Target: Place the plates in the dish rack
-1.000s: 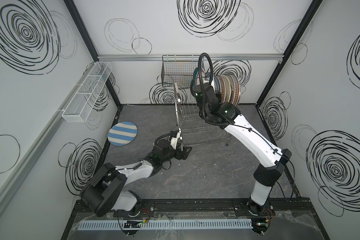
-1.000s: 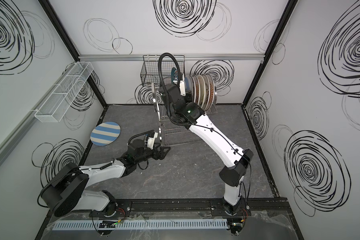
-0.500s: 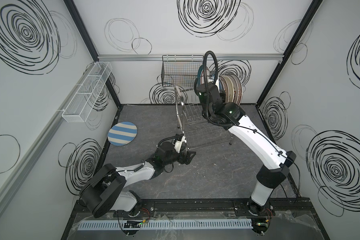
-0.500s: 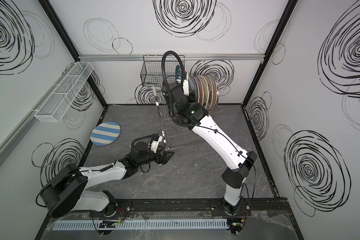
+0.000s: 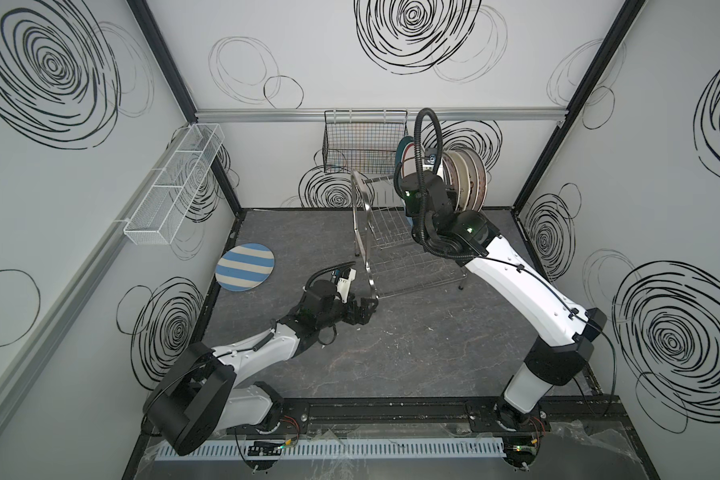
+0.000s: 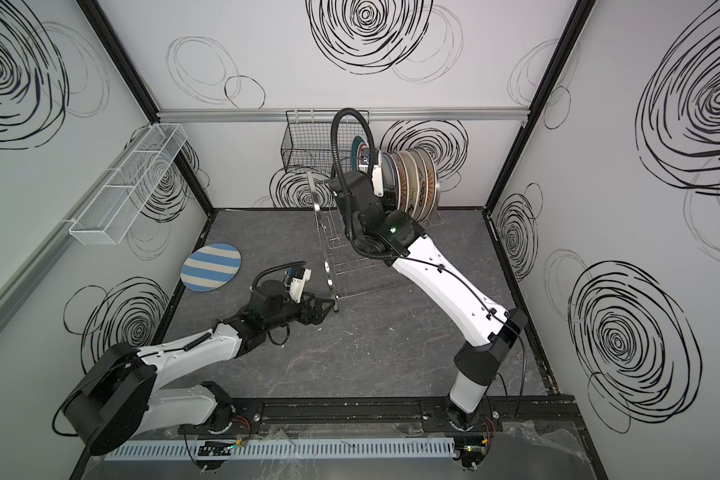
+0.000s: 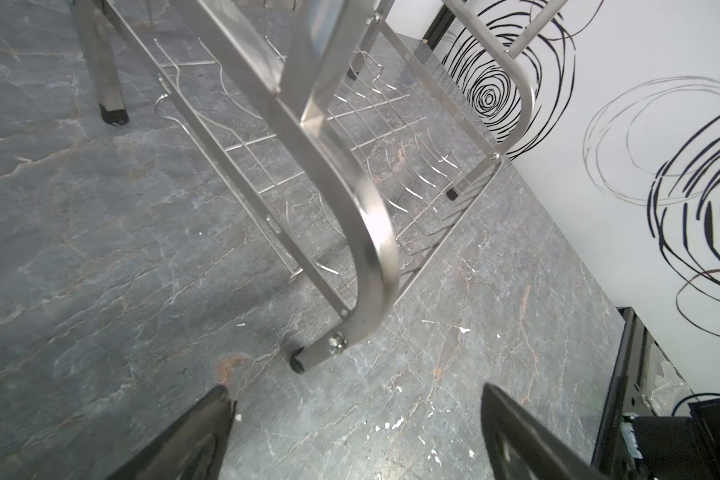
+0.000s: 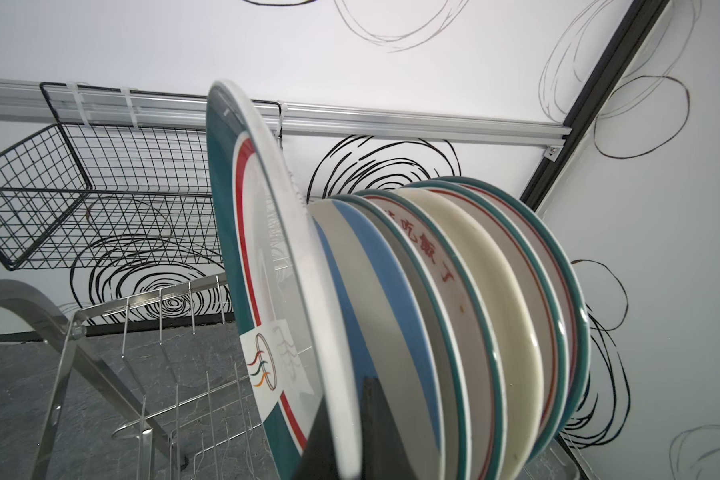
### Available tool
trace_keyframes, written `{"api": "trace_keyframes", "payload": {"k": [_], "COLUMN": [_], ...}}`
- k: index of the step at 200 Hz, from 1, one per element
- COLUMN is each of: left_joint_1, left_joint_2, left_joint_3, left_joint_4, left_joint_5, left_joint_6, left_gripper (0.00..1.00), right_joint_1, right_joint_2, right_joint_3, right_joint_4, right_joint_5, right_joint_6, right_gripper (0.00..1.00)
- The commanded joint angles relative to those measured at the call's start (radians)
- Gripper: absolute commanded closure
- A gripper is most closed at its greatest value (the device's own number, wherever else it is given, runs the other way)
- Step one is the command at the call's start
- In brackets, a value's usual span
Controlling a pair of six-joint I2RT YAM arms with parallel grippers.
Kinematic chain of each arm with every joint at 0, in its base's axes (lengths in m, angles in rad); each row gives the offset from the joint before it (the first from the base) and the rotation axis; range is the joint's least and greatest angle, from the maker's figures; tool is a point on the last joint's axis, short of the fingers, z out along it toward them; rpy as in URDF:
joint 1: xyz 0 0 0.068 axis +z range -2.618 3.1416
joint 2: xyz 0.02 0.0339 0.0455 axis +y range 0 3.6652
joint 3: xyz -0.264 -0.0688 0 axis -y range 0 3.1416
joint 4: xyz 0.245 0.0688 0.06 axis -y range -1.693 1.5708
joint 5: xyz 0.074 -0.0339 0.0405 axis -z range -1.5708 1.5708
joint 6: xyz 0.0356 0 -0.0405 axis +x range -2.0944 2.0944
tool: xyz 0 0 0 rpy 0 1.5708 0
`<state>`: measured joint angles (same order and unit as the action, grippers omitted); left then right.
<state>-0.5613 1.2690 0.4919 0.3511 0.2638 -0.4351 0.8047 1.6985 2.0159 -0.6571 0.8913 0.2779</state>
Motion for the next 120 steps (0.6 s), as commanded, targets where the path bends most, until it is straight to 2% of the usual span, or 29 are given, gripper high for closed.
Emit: {"api": "trace_keyframes", "payload": {"k": [1, 110, 120], "left_joint_1": [0.01, 0.067, 0.075], "left_joint_2": [-0.028, -0.111, -0.12], "left_joint_3": [0.019, 0.03, 0.024], "left_joint_4": [-0.022, -0.127, -0.131], "left_joint_5": [-0.008, -0.037, -0.051], "left_joint_6": [-0.022, -0.048, -0.05], "left_gripper": [0.04, 0.04, 0.04], "right_joint_1": [-0.002, -0.032, -0.033], "right_joint_2": [-0.04, -0.042, -0.043], "right_joint_3": [-0.021, -0.087, -0.088], "right_joint_4": [0.055, 0.047, 0.043], "right_joint_5": [0.006, -0.043, -0.049], "right_joint_6": [0.036, 0.067, 0.07], "right_gripper": [1.0, 1.0, 0.97]}}
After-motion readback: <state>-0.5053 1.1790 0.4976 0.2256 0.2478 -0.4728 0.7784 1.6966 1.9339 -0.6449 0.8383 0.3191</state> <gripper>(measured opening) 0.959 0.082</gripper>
